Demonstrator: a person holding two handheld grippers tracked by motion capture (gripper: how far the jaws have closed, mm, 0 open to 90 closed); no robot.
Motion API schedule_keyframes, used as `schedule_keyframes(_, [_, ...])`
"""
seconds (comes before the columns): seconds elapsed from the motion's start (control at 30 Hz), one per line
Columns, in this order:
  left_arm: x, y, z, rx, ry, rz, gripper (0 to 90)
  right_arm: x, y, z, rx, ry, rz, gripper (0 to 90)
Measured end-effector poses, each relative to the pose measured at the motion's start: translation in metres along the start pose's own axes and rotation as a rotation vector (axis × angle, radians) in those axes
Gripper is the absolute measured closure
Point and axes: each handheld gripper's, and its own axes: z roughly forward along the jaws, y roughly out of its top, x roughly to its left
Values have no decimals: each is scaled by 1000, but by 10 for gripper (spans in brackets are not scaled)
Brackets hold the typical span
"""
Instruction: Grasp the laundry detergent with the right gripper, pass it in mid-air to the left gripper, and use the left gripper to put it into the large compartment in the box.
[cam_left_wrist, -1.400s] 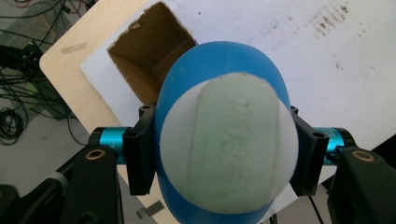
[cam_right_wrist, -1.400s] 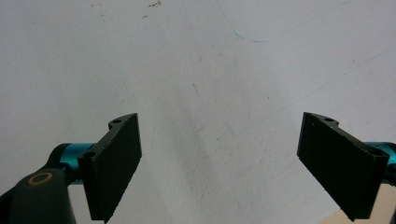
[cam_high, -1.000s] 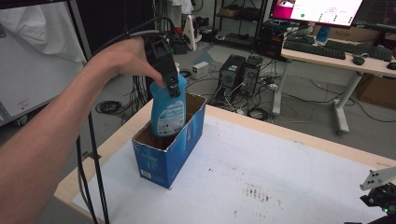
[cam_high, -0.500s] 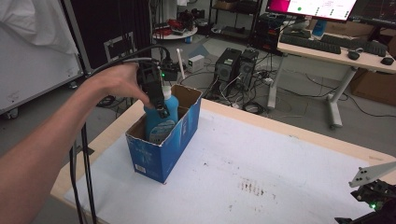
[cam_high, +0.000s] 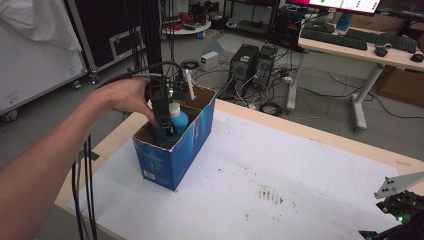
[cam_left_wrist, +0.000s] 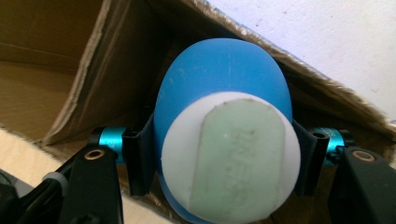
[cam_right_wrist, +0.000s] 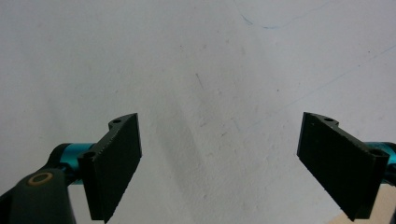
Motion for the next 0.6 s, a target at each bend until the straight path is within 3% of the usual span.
schedule_keyframes(0.13, [0,0,10,7,-10,0,379,0,0,1,-1,0,-3,130])
schedule_keyframes(0.23, [1,-1,10,-13,-5,-7,379,0,0,1,-1,-1,0,130])
schedule_keyframes(0.6, [-2,0,11,-7,6,-8,377,1,1,2,1,-4,6,130])
